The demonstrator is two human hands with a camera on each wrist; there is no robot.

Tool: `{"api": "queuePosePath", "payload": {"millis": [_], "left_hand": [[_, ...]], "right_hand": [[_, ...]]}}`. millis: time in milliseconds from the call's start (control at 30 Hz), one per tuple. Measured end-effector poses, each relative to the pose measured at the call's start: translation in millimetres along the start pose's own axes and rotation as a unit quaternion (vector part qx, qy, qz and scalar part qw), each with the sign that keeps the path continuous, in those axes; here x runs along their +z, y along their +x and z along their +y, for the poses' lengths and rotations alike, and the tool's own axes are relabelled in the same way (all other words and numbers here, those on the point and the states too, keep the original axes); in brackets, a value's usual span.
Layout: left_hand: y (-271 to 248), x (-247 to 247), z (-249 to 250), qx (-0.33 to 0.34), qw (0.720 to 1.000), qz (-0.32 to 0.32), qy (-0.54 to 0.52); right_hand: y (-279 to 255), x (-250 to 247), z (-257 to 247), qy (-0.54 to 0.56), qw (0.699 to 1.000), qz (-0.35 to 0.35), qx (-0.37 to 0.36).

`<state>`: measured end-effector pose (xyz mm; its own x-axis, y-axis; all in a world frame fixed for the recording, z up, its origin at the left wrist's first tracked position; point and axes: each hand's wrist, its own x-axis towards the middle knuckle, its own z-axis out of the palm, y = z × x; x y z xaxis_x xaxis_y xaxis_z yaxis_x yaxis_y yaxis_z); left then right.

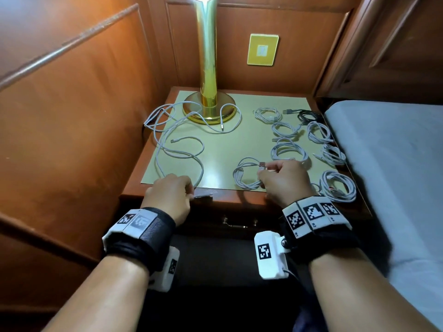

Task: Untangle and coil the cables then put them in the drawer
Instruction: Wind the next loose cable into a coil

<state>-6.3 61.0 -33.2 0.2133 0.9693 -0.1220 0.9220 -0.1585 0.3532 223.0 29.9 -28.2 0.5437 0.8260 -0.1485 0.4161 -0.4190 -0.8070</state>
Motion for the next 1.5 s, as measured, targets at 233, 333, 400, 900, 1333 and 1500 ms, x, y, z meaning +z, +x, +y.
{"api": "queuePosePath", "payload": {"millis": [233, 333, 400, 900, 1333, 1500], "left_hand": [[-8.1, 3.0, -4.7, 0.08, 0.994, -0.026, -0.063], [-11.5, 1.3, 1.0, 0.113, 0.99, -0.037, -0.072], [-14.5, 0.3, 4.6, 0.125, 0.988, -0.045, -0.078], [-33.0, -5.4, -3.4, 0.103, 0.88, 0.007, -0.463], [-34.9, 1.6, -29.1, 0.105, 0.901, -0.128, -0.402], [-15.8, 17.1, -39.5, 0.034, 0.899, -0.014, -0.437]], "right_hand": [[2.9, 18.2, 2.4, -0.053, 0.998, -0.011, 0.037], [3.0, 16.4, 5.3, -0.086, 0.996, 0.0, 0.038], [1.4, 12.0, 3.3, -0.096, 0.994, 0.014, 0.042], [-38.8, 30.2, -35.5, 0.09, 0.983, -0.162, -0.004], [-40.8, 49.9, -39.9, 0.249, 0.939, -0.233, 0.046], [-45.6, 55.4, -38.4, 0.238, 0.928, -0.28, 0.064]]}}
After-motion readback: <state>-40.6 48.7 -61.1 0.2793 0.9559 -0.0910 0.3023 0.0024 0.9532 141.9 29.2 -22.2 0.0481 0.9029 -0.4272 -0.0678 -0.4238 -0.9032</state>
